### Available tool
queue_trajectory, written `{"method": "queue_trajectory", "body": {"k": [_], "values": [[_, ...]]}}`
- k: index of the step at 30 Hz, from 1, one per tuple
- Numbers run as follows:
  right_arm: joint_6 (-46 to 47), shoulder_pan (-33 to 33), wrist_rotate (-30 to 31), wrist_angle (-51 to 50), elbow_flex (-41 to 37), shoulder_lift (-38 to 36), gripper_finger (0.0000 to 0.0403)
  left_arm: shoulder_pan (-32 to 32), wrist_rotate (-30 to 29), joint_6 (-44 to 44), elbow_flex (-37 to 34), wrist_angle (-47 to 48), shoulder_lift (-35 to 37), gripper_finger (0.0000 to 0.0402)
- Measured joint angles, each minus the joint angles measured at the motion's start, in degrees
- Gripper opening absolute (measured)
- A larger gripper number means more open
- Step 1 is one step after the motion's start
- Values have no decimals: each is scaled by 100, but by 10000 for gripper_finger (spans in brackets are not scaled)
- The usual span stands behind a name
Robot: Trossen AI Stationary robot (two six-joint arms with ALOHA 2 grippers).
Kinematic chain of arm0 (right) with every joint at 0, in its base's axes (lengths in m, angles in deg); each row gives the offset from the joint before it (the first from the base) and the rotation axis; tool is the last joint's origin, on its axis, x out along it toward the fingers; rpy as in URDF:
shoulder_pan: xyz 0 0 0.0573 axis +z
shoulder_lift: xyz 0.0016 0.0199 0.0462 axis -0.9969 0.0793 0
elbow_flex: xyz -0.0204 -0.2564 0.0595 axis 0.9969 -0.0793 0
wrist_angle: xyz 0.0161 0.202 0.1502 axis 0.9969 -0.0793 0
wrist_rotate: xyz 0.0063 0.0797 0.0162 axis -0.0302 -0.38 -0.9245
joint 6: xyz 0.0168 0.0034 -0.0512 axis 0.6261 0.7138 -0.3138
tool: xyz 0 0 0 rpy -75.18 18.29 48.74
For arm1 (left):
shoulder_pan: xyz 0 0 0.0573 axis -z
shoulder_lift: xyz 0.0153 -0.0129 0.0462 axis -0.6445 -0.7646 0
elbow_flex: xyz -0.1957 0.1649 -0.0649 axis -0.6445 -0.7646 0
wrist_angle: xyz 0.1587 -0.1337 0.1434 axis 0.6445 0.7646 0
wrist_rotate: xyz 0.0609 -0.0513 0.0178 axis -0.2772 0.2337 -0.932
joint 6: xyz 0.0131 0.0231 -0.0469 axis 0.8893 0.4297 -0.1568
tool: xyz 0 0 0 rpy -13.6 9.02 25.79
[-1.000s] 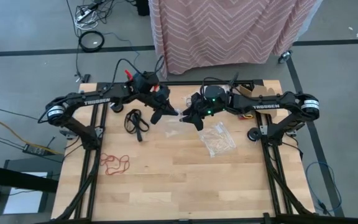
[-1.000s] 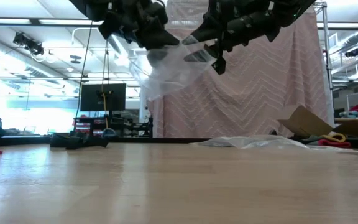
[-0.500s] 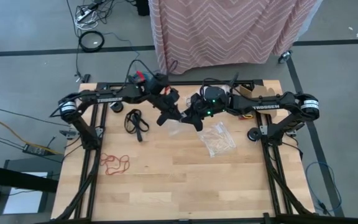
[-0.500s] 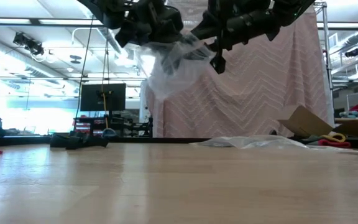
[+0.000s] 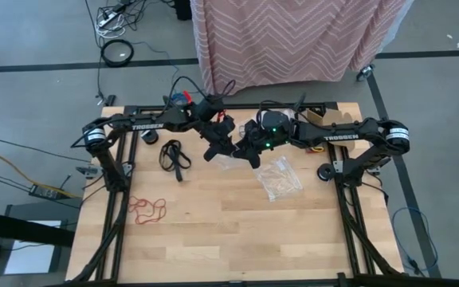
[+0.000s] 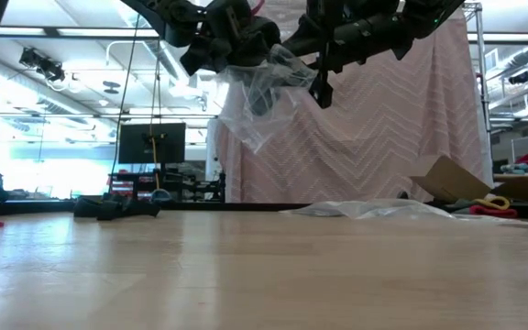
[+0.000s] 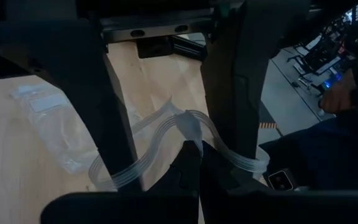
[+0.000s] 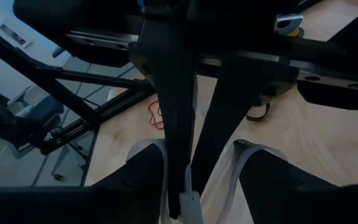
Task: Sort rubber bands
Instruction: Open the left transparent zip bag
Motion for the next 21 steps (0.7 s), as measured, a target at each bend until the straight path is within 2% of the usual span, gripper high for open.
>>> {"method": "queue_trajectory", "body": {"k": [21], "values": [[-33,0,130,4,2,-2,171,13,-24,160,0,1,0,0]]}}
